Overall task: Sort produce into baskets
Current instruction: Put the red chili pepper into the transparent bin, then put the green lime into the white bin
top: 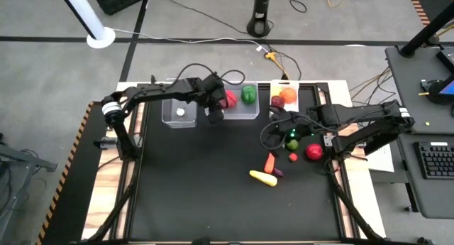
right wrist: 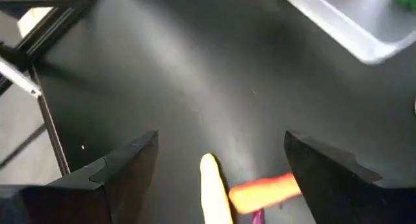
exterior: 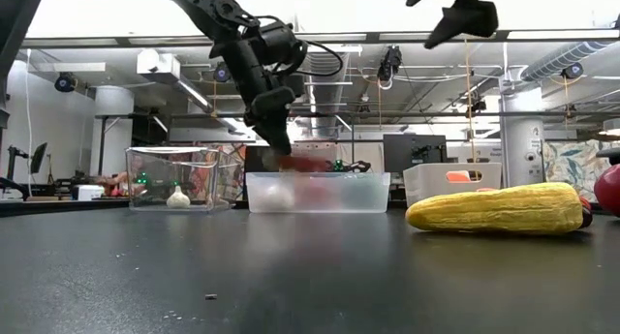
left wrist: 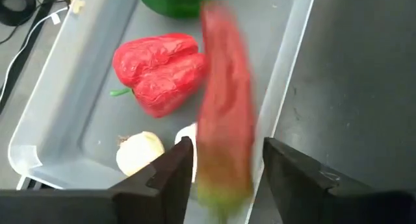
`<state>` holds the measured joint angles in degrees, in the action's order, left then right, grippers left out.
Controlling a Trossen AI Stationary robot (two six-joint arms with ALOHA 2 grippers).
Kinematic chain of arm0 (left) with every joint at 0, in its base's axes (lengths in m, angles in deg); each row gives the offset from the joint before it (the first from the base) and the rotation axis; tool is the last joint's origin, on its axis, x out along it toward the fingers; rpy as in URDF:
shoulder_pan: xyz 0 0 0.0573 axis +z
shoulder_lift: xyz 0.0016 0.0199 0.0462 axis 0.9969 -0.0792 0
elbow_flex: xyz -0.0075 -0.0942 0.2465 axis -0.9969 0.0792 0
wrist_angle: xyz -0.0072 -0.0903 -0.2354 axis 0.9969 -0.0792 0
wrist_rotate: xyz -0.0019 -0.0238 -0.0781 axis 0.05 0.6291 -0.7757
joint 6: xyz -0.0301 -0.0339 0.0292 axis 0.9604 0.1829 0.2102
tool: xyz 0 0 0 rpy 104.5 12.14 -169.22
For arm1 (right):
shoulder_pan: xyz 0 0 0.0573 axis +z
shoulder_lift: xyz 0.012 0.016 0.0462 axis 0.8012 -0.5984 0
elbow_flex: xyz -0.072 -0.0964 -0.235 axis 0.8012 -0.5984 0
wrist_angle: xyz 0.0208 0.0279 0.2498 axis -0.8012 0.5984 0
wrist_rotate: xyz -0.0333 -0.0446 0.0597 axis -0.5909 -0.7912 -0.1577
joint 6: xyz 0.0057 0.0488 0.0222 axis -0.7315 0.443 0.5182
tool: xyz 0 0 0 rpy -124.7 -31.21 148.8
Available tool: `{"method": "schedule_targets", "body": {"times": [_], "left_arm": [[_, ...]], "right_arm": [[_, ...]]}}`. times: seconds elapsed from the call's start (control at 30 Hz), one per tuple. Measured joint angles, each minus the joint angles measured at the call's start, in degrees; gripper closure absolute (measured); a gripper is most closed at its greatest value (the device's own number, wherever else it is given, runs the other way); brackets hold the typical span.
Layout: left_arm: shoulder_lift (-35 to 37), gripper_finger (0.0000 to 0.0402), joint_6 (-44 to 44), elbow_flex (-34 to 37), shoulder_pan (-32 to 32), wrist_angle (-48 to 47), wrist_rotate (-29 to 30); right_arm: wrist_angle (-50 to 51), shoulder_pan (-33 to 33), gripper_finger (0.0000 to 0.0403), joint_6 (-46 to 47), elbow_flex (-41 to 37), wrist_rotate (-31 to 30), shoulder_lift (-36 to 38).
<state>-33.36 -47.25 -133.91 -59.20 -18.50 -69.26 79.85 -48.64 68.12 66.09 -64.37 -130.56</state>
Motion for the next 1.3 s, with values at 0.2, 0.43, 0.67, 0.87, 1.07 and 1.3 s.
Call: {"method": "schedule_targets", "body": {"times": [0.2, 0.43, 0.67, 0.87, 1.07, 1.3], "left_arm": [[0.11, 0.0207, 1.93, 0.0, 0.0, 0.06, 0.13], [2.73, 0.0203, 9.48, 0.0, -1.71, 1.23, -0.81], [7.14, 0.0203, 14.32, 0.0, -7.17, 2.43, -0.81], [12.19, 0.0203, 18.87, 0.0, -11.57, 2.03, -0.59], [18.12, 0.0202, 21.94, 0.0, -15.79, 2.0, -0.43], [24.93, 0.0202, 25.39, 0.0, -19.62, 2.44, -0.22]], "right_arm": [[7.28, -0.18, 0.0079, 11.13, -0.02, -0.06, 0.0], [18.4, -0.42, 0.0098, 19.3, -0.64, -0.73, 0.0], [19.19, -2.17, 0.0105, 20.7, -6.34, -1.5, 0.0], [18.71, -5.98, 0.0091, 21.28, -13.56, 1.57, 0.0], [14.38, -9.02, 0.008, 18.63, -19.56, 3.27, 0.0], [9.68, -10.63, 0.0083, 16.65, -24.88, 3.02, 0.0]]}}
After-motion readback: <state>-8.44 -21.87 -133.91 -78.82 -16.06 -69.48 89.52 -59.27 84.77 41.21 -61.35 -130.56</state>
